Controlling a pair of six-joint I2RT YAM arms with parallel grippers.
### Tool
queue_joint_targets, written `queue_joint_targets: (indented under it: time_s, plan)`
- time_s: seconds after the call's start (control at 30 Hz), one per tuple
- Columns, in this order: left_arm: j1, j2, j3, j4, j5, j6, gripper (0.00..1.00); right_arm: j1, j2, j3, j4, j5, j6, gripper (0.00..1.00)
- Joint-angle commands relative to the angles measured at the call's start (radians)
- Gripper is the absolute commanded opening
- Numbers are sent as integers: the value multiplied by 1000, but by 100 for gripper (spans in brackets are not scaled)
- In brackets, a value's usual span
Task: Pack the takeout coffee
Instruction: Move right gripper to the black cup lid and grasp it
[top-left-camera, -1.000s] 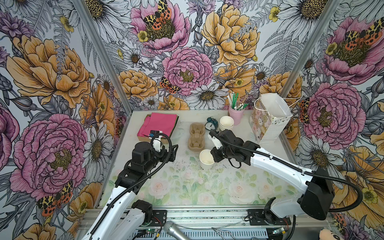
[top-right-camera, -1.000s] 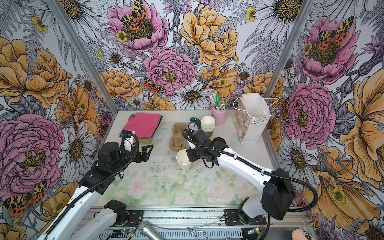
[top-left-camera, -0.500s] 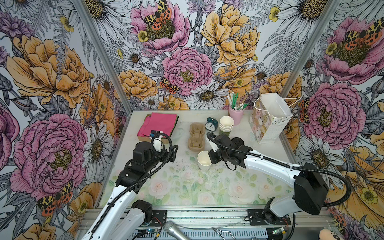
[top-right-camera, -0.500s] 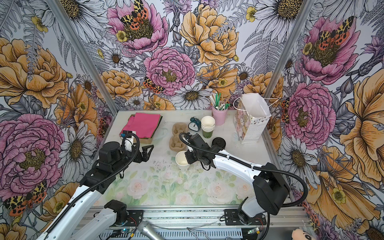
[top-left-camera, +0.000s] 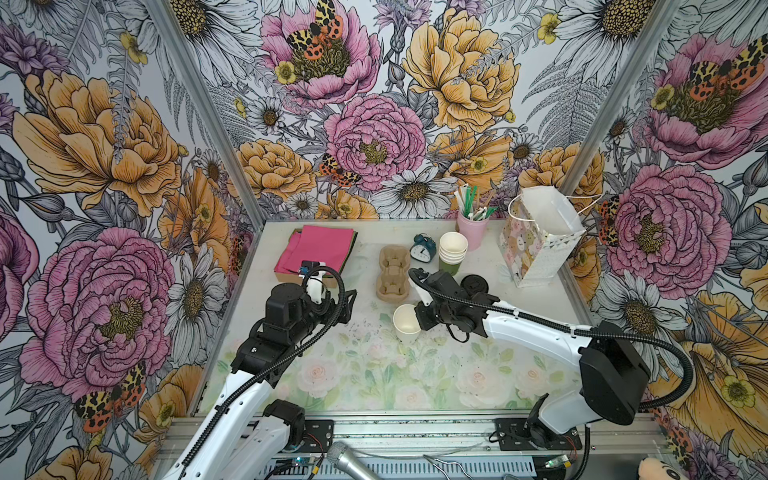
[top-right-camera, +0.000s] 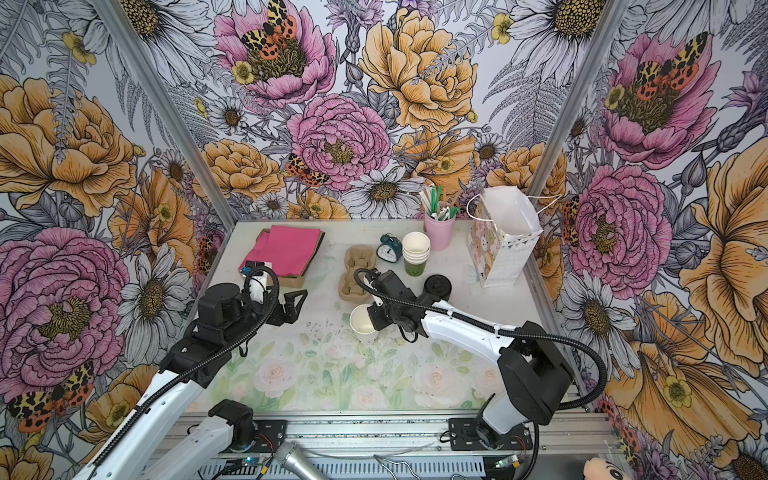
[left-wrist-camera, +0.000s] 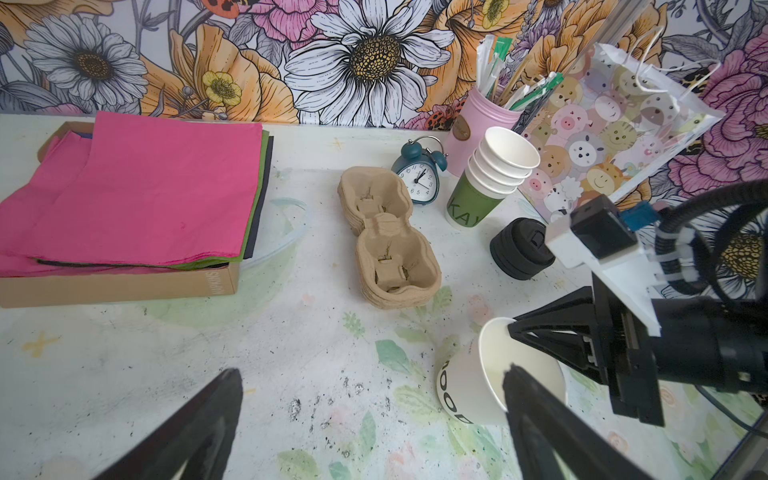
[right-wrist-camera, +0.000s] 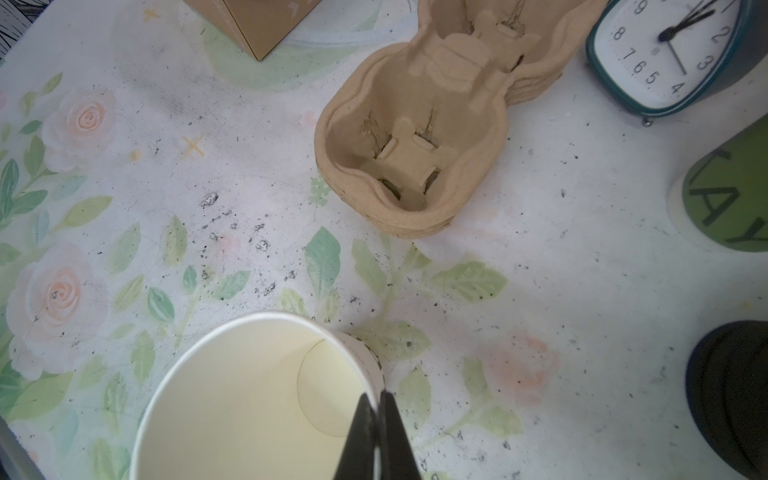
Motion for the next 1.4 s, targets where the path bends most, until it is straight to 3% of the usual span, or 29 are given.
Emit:
queue_joint_targets:
  time_s: [0.0, 0.27, 0.43, 0.63, 0.83, 1.07, 1.37]
  plan:
    - [10, -2, -13, 10, 18, 8, 99, 8, 19, -1, 19, 13, -11, 10]
    - [9, -6, -13, 9, 18, 6, 99, 6, -1, 12, 17, 22, -22, 29]
    - [10, -10, -14, 10, 17, 6, 99, -20, -124, 43, -12, 83, -37, 43]
    - [9, -15, -13, 10, 21, 5, 99, -148, -211, 77, -159, 238, -83, 68]
    - [10, -14, -13, 10, 24, 3, 99, -307, -126, 128, -282, 294, -100, 96]
    - [10, -18, -13, 9, 29, 3, 99, -425, 24, 187, -309, 223, -127, 99]
    - [11, -21, -13, 12, 35, 2, 99, -495, 163, 254, -307, 159, -161, 100]
